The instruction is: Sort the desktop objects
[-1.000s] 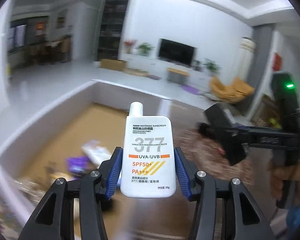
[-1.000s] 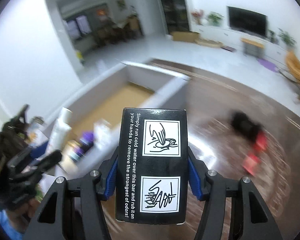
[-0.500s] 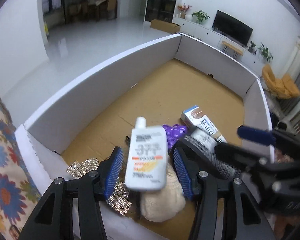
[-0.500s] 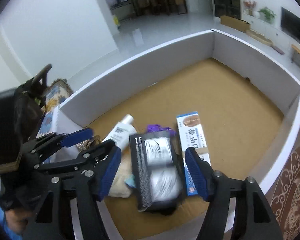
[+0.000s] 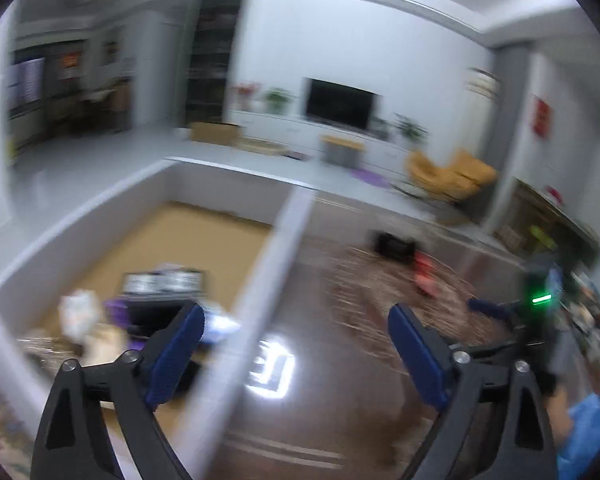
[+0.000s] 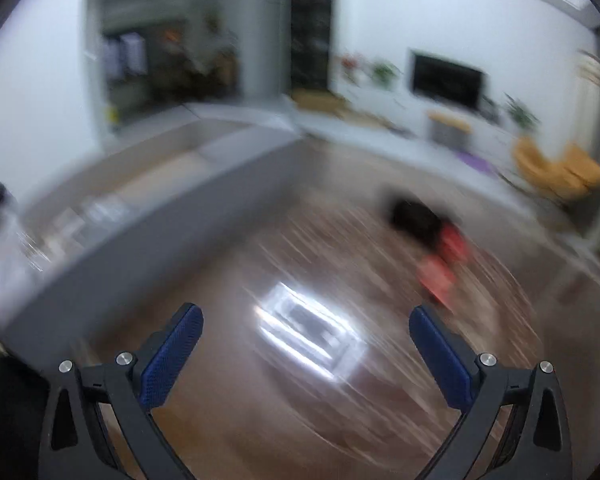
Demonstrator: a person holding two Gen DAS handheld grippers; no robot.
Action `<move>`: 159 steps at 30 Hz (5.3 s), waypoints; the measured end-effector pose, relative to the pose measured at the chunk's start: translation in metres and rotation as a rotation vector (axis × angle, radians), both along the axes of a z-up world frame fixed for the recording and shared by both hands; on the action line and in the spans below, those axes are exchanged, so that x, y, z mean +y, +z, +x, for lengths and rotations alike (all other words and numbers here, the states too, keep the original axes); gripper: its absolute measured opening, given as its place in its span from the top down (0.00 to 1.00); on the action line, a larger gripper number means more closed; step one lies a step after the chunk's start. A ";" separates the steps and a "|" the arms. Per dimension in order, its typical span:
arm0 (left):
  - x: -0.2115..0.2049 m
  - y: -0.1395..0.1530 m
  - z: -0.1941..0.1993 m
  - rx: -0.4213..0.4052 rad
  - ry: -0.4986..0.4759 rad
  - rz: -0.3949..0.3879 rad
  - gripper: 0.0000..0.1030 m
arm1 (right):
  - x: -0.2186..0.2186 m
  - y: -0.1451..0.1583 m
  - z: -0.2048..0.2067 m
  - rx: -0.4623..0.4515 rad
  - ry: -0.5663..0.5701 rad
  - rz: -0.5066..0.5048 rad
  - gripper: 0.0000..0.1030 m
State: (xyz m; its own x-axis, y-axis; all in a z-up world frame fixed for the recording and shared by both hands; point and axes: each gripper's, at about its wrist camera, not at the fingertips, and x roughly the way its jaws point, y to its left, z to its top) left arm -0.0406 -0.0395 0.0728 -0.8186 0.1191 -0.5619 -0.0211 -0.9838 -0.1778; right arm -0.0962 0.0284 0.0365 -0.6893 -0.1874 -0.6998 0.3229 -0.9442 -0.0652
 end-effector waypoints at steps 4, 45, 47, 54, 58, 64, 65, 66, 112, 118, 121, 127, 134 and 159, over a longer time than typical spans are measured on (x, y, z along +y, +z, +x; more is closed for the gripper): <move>0.075 -0.034 -0.014 -0.085 -0.149 -0.039 0.07 | 0.088 -0.051 0.026 -0.126 -0.191 0.062 0.00; 0.117 -0.143 -0.073 -0.302 -0.169 -0.206 0.00 | 0.159 -0.063 0.049 -0.182 -0.323 -0.019 0.00; 0.117 -0.143 -0.073 -0.302 -0.169 -0.206 0.00 | 0.159 -0.063 0.049 -0.182 -0.324 -0.019 0.00; 0.118 -0.143 -0.073 -0.302 -0.169 -0.206 0.00 | 0.159 -0.063 0.049 -0.182 -0.324 -0.019 0.00; 0.118 -0.143 -0.073 -0.302 -0.169 -0.206 0.00 | 0.159 -0.063 0.049 -0.182 -0.325 -0.020 0.00; 0.115 -0.141 -0.071 -0.296 -0.170 -0.186 0.00 | 0.159 -0.064 0.039 -0.196 -0.307 -0.017 0.00; 0.115 -0.141 -0.071 -0.295 -0.170 -0.183 0.00 | 0.159 -0.064 0.030 -0.204 -0.292 -0.014 0.00; 0.115 -0.140 -0.070 -0.295 -0.169 -0.183 0.00 | 0.159 -0.064 0.020 -0.214 -0.287 -0.012 0.00; 0.119 -0.142 -0.074 -0.303 -0.152 -0.199 0.00 | 0.095 0.000 -0.097 -0.023 0.038 0.182 0.18; 0.116 -0.142 -0.075 -0.297 -0.151 -0.184 0.00 | 0.052 -0.020 -0.221 -0.079 0.073 0.321 0.18; 0.116 -0.142 -0.075 -0.297 -0.152 -0.181 0.00 | 0.041 -0.041 -0.249 -0.203 0.096 0.329 0.54; 0.116 -0.142 -0.075 -0.298 -0.151 -0.183 0.00 | 0.034 -0.039 -0.203 -0.237 0.156 0.152 0.70; 0.114 -0.141 -0.073 -0.295 -0.148 -0.178 0.00 | 0.054 -0.028 -0.103 -0.414 0.213 -0.291 0.27; 0.114 -0.140 -0.069 -0.291 -0.143 -0.168 0.00 | 0.153 -0.074 -0.065 -0.192 -0.129 -0.005 0.00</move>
State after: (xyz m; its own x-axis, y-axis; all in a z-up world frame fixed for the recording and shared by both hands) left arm -0.1096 0.0745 -0.0668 -0.6030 0.1075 -0.7905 -0.1330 -0.9906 -0.0333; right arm -0.1609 0.1818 -0.0379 -0.5622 -0.1102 -0.8196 0.2053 -0.9787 -0.0091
